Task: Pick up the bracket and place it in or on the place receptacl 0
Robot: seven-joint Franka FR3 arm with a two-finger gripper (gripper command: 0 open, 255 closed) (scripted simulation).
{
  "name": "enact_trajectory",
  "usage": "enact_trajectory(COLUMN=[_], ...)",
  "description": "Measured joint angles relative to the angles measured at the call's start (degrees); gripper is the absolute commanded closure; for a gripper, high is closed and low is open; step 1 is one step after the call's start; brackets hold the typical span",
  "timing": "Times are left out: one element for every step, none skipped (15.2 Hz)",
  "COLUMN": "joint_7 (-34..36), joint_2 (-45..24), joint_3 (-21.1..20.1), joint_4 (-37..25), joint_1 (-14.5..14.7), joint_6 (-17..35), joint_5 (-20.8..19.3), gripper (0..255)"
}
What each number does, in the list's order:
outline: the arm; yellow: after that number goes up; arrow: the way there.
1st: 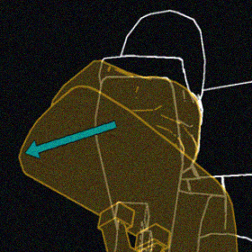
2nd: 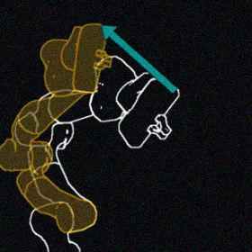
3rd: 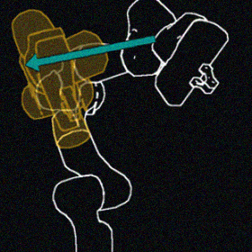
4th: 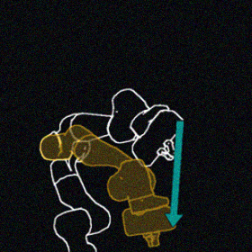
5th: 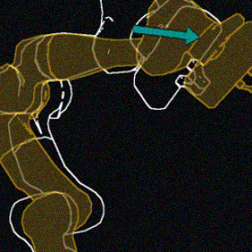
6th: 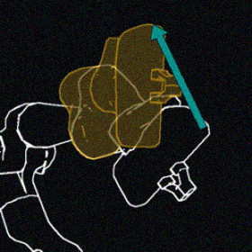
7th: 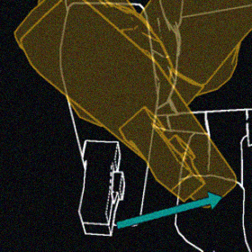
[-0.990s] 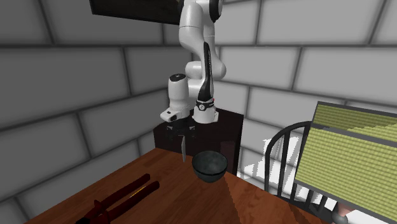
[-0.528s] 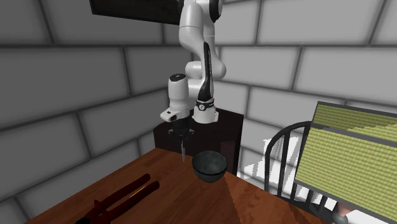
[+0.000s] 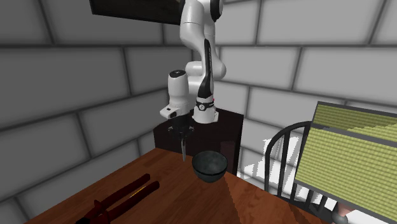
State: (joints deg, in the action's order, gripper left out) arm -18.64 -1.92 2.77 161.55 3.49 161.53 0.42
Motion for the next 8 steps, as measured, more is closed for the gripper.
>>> enact_trajectory(joint_7=[0.13, 0.22, 0.43, 0.46, 0.48, 0.48, 0.51, 0.75], joint_2=[1.50, 2.31, 3.40, 4.51, 5.50, 6.63, 7.90, 9.09], joint_3=[0.07, 0.09, 0.05, 0.10, 0.15, 0.20, 0.23, 0.11], joint_4=[0.27, 0.25, 0.34, 0.41, 0.39, 0.30, 0.45, 0.58], joint_1=[-0.03, -0.04, 0.00, -0.07, -0.14, -0.21, -0.28, -0.22], joint_6=[-1.23, -2.06, -3.06, -4.09, -5.10, -6.31, -7.42, -8.50], joint_5=[-0.24, -0.36, -0.50, -0.67, -0.80, -0.94, -1.07, -1.14], gripper=[255, 255, 255, 255, 255, 255, 255, 255])
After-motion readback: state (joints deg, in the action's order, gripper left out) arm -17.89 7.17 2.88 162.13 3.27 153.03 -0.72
